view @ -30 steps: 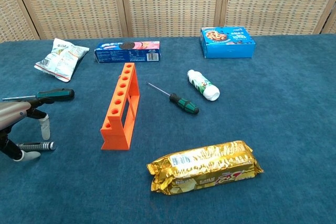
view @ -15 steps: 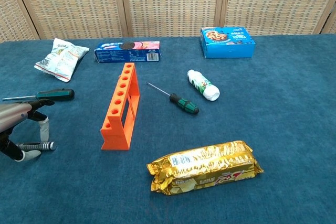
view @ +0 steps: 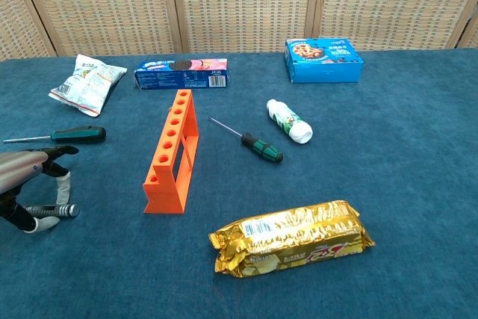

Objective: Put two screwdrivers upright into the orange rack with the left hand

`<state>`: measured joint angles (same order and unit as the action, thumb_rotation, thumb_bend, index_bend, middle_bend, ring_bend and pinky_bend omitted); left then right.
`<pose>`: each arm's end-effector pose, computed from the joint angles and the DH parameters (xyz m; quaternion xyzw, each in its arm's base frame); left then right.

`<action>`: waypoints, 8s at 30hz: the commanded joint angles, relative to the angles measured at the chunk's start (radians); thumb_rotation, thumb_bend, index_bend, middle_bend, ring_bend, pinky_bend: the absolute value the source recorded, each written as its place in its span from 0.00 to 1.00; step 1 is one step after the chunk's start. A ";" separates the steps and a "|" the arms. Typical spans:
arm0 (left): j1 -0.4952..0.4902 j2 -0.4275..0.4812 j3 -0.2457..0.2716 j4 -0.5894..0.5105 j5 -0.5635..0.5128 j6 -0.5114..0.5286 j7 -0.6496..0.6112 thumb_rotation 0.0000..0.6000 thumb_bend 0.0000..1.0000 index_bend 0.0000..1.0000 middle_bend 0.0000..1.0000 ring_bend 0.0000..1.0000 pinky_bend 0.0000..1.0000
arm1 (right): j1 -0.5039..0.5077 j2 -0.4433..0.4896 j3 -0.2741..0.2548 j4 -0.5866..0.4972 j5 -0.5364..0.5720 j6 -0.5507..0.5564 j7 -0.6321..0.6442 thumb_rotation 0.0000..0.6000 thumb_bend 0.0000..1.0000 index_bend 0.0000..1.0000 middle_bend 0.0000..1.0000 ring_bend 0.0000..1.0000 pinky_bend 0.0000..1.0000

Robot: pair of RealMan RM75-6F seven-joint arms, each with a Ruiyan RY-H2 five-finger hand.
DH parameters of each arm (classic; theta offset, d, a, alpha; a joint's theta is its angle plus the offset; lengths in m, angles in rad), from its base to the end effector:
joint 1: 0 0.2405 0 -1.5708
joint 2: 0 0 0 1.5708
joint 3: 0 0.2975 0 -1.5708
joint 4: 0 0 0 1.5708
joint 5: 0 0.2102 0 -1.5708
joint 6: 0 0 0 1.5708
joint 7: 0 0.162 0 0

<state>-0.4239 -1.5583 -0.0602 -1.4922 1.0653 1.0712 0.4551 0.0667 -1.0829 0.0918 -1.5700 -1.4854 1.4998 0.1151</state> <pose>-0.2994 0.2899 -0.0281 -0.6958 -0.4600 -0.2531 0.4901 -0.3588 -0.2050 0.2045 0.5654 -0.3889 0.4128 0.5989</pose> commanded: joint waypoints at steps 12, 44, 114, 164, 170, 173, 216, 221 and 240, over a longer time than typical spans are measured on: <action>0.029 0.125 -0.034 -0.157 0.148 0.083 -0.216 1.00 0.38 0.65 0.00 0.00 0.00 | -0.001 0.001 0.000 -0.004 0.000 0.001 -0.002 1.00 0.00 0.00 0.00 0.00 0.00; -0.087 0.126 -0.154 -0.309 0.392 0.067 -1.287 1.00 0.39 0.67 0.00 0.00 0.00 | 0.000 -0.001 0.007 -0.001 0.015 -0.004 -0.001 1.00 0.00 0.00 0.00 0.00 0.00; -0.144 0.041 -0.131 -0.210 0.342 0.009 -1.314 1.00 0.39 0.68 0.00 0.00 0.00 | -0.002 0.010 0.010 0.008 0.025 -0.013 0.032 1.00 0.00 0.00 0.00 0.00 0.00; -0.122 -0.041 -0.065 -0.086 0.329 -0.003 -1.104 1.00 0.28 0.53 0.00 0.00 0.00 | -0.002 0.013 0.009 0.013 0.026 -0.018 0.048 1.00 0.00 0.00 0.00 0.00 0.00; -0.119 -0.037 -0.063 -0.093 0.336 0.004 -1.077 1.00 0.23 0.39 0.00 0.00 0.00 | -0.002 0.013 0.009 0.013 0.026 -0.018 0.049 1.00 0.00 0.00 0.00 0.00 0.00; -0.116 -0.034 -0.065 -0.099 0.341 0.013 -1.075 1.00 0.23 0.35 0.00 0.00 0.00 | -0.002 0.013 0.009 0.013 0.025 -0.016 0.047 1.00 0.00 0.00 0.00 0.00 0.00; -0.284 0.371 -0.096 -0.516 0.337 -0.157 -0.264 1.00 1.00 0.45 0.00 0.00 0.00 | -0.002 0.006 0.007 0.011 0.026 -0.018 0.028 1.00 0.00 0.00 0.00 0.00 0.00; -0.300 0.332 -0.088 -0.501 0.293 -0.148 -0.150 1.00 1.00 0.45 0.00 0.00 0.00 | -0.002 0.008 0.007 0.010 0.026 -0.020 0.033 1.00 0.00 0.00 0.00 0.00 0.00; -0.317 0.270 -0.052 -0.464 0.209 -0.130 -0.047 1.00 1.00 0.50 0.00 0.00 0.00 | -0.001 0.010 0.007 0.011 0.027 -0.022 0.035 1.00 0.00 0.00 0.00 0.00 0.00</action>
<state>-0.7412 -1.2889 -0.1124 -1.9565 1.2742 0.9412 0.4078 0.0658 -1.0732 0.0991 -1.5591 -1.4580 1.4772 0.1502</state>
